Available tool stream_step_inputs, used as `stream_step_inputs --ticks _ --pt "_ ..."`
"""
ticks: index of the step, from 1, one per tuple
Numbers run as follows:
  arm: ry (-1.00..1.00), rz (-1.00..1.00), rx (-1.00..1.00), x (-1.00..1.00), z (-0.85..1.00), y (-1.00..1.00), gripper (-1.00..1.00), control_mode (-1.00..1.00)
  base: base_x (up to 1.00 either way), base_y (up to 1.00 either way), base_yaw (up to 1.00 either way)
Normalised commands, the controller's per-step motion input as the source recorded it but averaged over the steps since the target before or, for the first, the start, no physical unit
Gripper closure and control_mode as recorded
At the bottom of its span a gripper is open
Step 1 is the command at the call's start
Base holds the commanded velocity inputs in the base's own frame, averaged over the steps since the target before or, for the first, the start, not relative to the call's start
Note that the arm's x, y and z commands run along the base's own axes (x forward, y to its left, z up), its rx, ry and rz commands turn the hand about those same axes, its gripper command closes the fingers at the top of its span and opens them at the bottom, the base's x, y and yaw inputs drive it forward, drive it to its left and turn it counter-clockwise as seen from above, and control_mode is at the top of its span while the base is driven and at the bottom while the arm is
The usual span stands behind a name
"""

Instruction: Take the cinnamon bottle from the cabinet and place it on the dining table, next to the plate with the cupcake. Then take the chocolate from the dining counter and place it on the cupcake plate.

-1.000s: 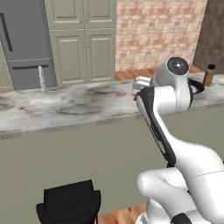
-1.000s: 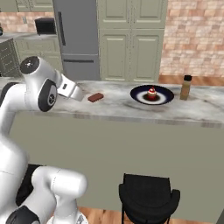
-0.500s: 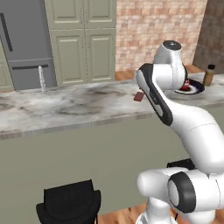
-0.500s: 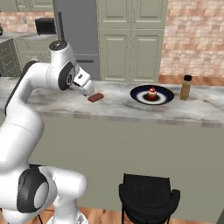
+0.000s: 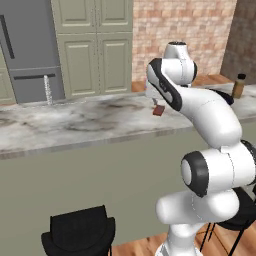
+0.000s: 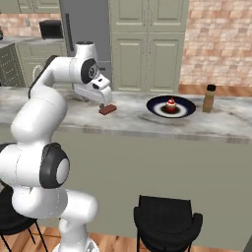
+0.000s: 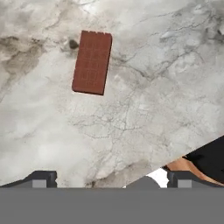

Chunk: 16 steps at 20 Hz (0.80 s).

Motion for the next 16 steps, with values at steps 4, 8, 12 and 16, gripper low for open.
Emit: stream_step_inputs --ticks 4,8,12,16 --pt "0.11 0.00 -0.03 0.46 -0.38 0.00 -1.00 -1.00 0.00 0.00 0.00" --pt "0.02 0.00 -0.03 0.40 -0.33 -0.01 -1.00 -1.00 0.00 0.00 0.00" --pt "0.00 0.00 -0.04 0.24 -0.41 -0.01 -1.00 -1.00 0.00 0.00 0.00" --pt "0.00 0.00 -0.01 0.33 -0.24 -0.06 -1.00 -1.00 0.00 0.00 0.00"
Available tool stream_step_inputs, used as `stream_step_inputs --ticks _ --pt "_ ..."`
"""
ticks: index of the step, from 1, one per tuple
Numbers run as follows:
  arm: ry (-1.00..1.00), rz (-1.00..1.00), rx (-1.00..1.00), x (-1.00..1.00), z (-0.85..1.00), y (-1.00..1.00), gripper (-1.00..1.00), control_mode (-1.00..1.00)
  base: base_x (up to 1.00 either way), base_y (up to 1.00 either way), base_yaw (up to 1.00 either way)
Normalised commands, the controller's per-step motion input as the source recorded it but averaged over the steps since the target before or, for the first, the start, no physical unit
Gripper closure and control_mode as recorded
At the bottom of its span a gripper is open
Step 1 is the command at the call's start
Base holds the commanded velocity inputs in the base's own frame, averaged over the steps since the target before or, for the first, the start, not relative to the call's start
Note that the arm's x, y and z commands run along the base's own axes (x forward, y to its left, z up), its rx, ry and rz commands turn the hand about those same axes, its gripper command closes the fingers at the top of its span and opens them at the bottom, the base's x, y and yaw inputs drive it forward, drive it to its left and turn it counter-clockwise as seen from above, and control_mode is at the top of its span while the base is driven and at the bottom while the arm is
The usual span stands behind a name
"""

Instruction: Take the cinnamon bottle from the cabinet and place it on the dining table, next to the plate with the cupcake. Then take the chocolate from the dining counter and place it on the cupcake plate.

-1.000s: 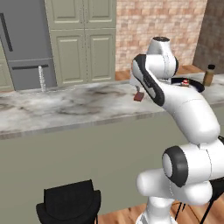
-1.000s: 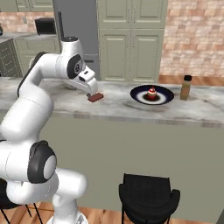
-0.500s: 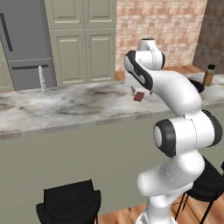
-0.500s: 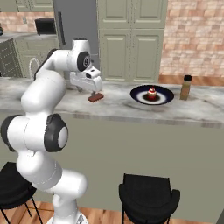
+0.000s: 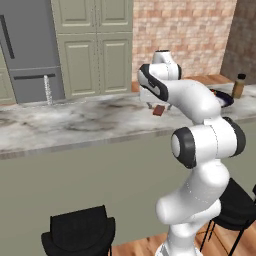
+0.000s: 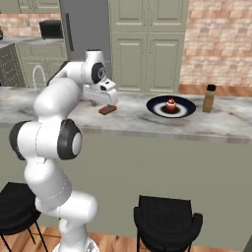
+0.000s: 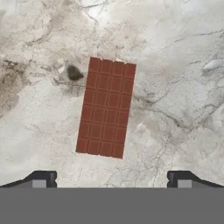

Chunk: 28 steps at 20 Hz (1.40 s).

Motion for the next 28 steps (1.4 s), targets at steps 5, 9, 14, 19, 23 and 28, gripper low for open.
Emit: stream_step_inputs --ticks 5,9,14,19,23,28 --pt "0.00 0.00 0.00 0.25 -0.23 -0.08 -1.00 -1.00 0.00 0.00 0.00" --pt "-0.01 0.00 0.00 0.24 -0.13 -0.02 -1.00 -1.00 0.00 0.00 0.00" --pt "-0.04 0.00 0.00 0.23 -0.08 -0.01 -1.00 -1.00 0.00 0.00 0.00" --pt "-0.01 0.00 0.00 0.12 -0.14 0.00 -1.00 -1.00 0.00 0.00 0.00" --pt "0.00 0.00 0.00 0.00 -0.43 0.00 -1.00 -1.00 0.00 0.00 0.00" --pt "0.00 0.00 0.00 0.02 -0.35 -0.03 -1.00 -1.00 0.00 0.00 0.00"
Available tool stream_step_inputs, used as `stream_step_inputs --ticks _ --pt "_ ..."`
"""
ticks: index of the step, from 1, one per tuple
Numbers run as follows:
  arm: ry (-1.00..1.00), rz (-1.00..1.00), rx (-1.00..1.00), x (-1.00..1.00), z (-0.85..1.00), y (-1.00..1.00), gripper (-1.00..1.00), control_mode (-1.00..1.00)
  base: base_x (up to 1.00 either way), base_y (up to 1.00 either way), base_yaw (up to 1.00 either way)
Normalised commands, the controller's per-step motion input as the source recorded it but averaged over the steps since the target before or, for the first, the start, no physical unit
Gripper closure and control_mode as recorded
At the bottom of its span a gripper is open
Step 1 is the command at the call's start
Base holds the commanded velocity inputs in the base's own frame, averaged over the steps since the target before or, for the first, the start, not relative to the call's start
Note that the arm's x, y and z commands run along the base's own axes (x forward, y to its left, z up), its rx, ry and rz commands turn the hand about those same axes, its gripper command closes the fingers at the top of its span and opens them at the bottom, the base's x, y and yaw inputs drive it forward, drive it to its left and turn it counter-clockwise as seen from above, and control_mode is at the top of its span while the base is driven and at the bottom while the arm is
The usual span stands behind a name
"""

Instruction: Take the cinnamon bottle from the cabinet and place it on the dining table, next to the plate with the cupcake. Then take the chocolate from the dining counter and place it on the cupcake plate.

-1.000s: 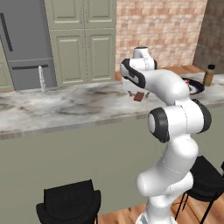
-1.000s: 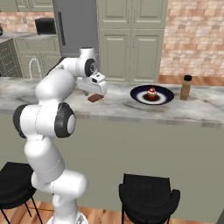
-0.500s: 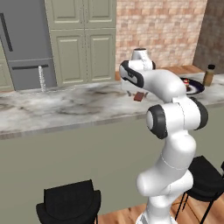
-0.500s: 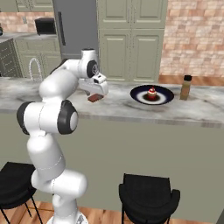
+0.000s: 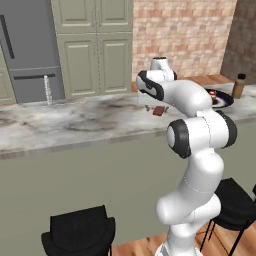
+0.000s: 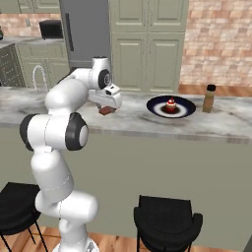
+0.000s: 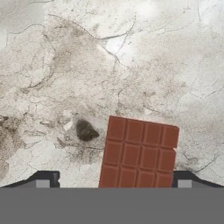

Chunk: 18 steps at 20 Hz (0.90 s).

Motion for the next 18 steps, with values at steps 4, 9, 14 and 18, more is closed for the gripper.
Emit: stream_step_inputs --ticks 4,9,14,18 --pt "0.00 0.00 0.00 0.00 -0.43 -0.07 1.00 -1.00 0.00 0.00 0.00" --pt "0.00 -0.01 0.00 -0.16 -0.51 -0.16 1.00 -1.00 0.00 0.00 0.00" --pt "0.04 -0.04 0.00 -0.18 -0.38 -0.37 1.00 -1.00 0.00 0.00 0.00" --pt "0.06 0.00 0.04 -0.02 -0.06 -0.50 1.00 -1.00 0.00 0.00 0.00"
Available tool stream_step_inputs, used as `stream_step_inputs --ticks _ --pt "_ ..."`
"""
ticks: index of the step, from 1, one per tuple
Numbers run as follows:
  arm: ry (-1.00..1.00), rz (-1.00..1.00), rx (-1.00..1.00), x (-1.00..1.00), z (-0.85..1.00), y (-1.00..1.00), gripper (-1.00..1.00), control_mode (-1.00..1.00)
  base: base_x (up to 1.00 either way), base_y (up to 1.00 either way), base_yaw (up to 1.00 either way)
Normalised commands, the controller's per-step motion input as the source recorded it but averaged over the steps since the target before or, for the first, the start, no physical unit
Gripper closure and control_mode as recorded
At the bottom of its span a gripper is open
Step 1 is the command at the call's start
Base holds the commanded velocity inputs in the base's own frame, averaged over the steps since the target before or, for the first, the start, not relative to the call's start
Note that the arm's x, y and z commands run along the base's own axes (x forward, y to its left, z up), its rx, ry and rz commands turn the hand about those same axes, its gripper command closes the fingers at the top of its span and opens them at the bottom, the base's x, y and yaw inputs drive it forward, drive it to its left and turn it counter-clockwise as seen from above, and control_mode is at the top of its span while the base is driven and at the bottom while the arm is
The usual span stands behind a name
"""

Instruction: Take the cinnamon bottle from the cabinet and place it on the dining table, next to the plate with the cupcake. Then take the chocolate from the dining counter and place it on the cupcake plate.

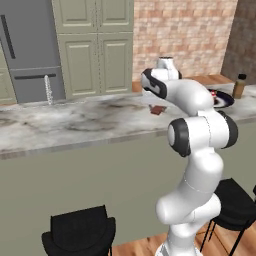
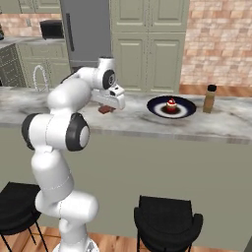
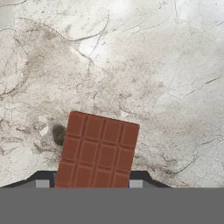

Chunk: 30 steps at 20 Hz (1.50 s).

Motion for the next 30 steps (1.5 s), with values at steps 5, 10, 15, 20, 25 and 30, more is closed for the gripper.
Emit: stream_step_inputs --ticks 5,10,15,20,25,30 --pt "0.00 0.00 0.07 0.05 0.32 -0.49 1.00 -1.00 0.00 0.00 0.00" --pt "0.01 0.00 0.12 0.16 0.61 -0.41 1.00 -1.00 0.00 0.00 0.00" --pt "0.01 0.00 0.04 0.22 0.46 -0.24 1.00 -1.00 0.00 0.00 0.00" --pt "0.00 0.07 0.00 0.15 0.17 -0.32 1.00 -1.00 0.00 0.00 0.00" --pt "0.02 0.16 -0.07 0.12 -0.01 -0.38 1.00 -1.00 0.00 0.00 0.00" --pt "0.00 0.18 -0.05 0.02 -0.11 -0.37 1.00 -1.00 0.00 0.00 0.00"
